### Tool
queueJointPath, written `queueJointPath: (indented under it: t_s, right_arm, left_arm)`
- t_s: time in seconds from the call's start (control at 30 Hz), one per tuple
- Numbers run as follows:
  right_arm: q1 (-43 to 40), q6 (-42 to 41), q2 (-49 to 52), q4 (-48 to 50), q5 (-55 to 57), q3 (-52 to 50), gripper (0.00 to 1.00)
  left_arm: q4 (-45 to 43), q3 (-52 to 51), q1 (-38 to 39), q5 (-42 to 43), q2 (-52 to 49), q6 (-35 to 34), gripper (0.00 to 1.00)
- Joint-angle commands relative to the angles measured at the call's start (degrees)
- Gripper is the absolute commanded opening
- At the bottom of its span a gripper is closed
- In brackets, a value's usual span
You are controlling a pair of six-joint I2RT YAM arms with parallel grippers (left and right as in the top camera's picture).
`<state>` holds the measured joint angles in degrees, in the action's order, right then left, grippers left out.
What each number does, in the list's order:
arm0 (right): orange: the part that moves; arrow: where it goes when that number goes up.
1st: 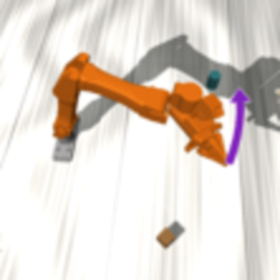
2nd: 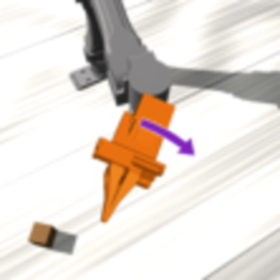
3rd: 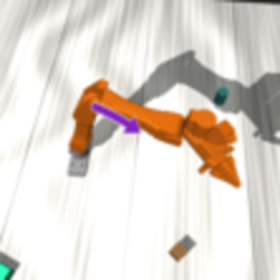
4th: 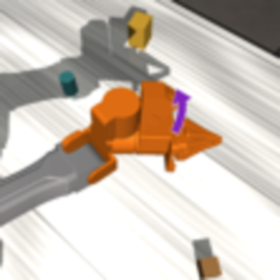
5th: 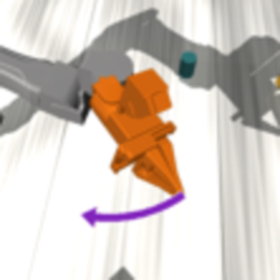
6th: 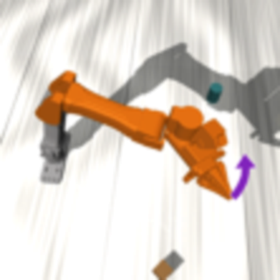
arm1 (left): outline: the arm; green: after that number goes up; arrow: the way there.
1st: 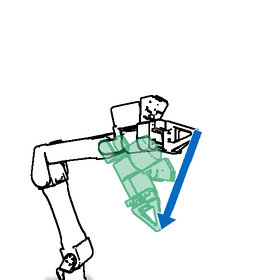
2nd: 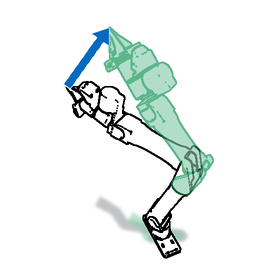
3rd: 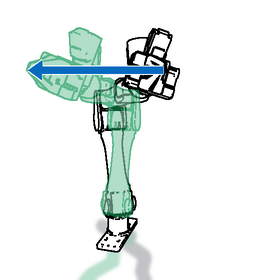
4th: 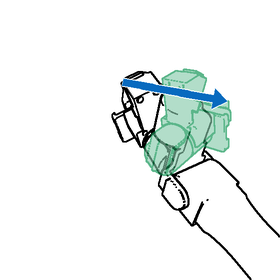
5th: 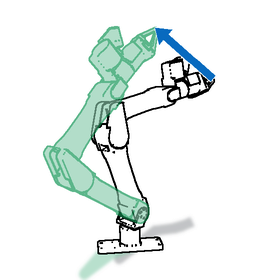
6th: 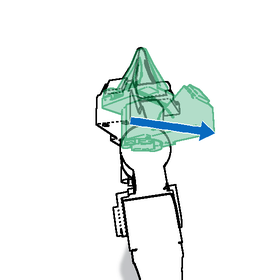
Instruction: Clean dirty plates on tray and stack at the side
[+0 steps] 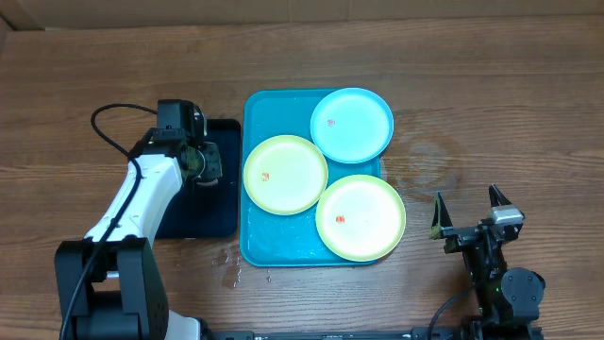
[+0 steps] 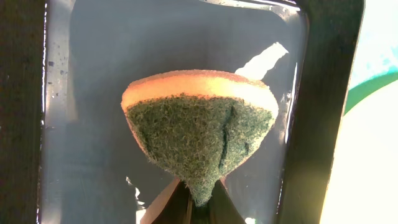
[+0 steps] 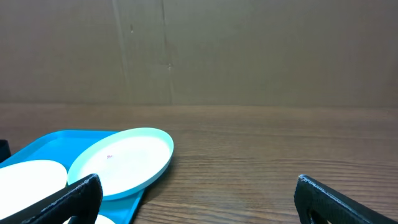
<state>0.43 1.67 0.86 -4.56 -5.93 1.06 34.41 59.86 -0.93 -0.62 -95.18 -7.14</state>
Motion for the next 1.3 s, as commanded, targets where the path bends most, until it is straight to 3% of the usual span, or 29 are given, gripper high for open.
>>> queueJointPath:
  t_s: [0.0, 0.27, 0.6, 0.83, 1.03, 1.17, 1.27]
  right_arm:
    - [0.31, 0.09, -0.26, 0.26, 0.33, -0.61, 1.00]
    - [0.26, -0.39, -0.26, 2.49, 2.51, -0.61, 1.00]
    - [0.26, -7.96, 1.20, -2.21, -12.85, 2.60, 1.00]
    - [0.15, -7.54, 14.53, -12.33, -10.19, 22.12, 1.00]
    - [0.22, -7.50, 37.88, -29.20, -11.34, 45.77, 1.00]
    - [0.22, -7.72, 52.26, -41.22, -16.57, 61.77, 1.00]
    - [0.22, -8.11, 61.66, -45.03, -27.17, 70.95, 1.00]
  left_arm:
    - [0.68, -0.15, 0.22, 1.11, -0.39, -0.81, 0.04]
    - [2.43, -0.15, 0.22, 1.97, -0.39, -0.76, 0.04]
    - [-1.14, -0.11, 0.22, 9.84, -0.37, 2.84, 0.04]
    - [-1.29, 0.70, 0.20, 10.80, -0.28, 3.30, 0.04]
    - [4.63, 6.73, 0.20, 10.78, 0.70, 2.86, 0.04]
    - [10.99, 12.90, 0.20, 10.75, 2.14, 1.44, 0.04]
    - [15.10, 17.14, 0.20, 10.99, 3.30, -2.12, 0.04]
